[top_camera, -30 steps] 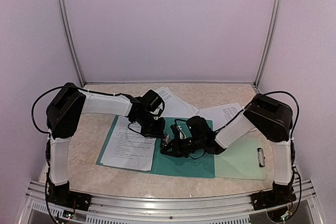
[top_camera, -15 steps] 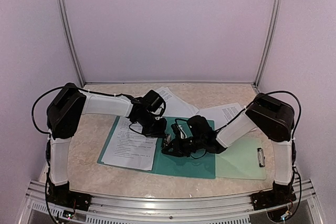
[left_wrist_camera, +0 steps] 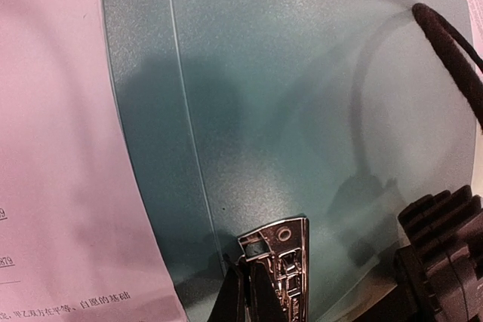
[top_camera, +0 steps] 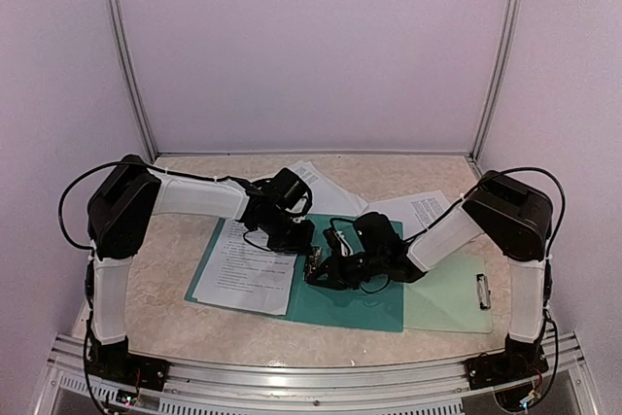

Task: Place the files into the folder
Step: Open the spring clip on the folder.

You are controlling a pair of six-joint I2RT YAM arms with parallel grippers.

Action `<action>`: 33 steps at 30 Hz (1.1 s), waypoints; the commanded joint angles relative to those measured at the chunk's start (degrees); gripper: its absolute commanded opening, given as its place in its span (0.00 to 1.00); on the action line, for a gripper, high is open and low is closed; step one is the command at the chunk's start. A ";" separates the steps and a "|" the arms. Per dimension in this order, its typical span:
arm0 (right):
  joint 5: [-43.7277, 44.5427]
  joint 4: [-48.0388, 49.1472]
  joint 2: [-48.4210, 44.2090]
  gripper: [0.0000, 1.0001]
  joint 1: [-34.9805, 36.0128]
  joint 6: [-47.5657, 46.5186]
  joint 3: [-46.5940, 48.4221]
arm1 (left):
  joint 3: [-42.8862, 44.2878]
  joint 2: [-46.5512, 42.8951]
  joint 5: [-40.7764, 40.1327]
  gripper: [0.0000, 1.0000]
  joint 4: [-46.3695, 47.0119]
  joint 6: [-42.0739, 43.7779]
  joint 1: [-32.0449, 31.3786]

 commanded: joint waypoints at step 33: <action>0.97 -9.01 -5.52 0.00 -3.97 -2.46 3.88 | 3.38 4.58 3.45 0.00 -8.21 0.64 0.21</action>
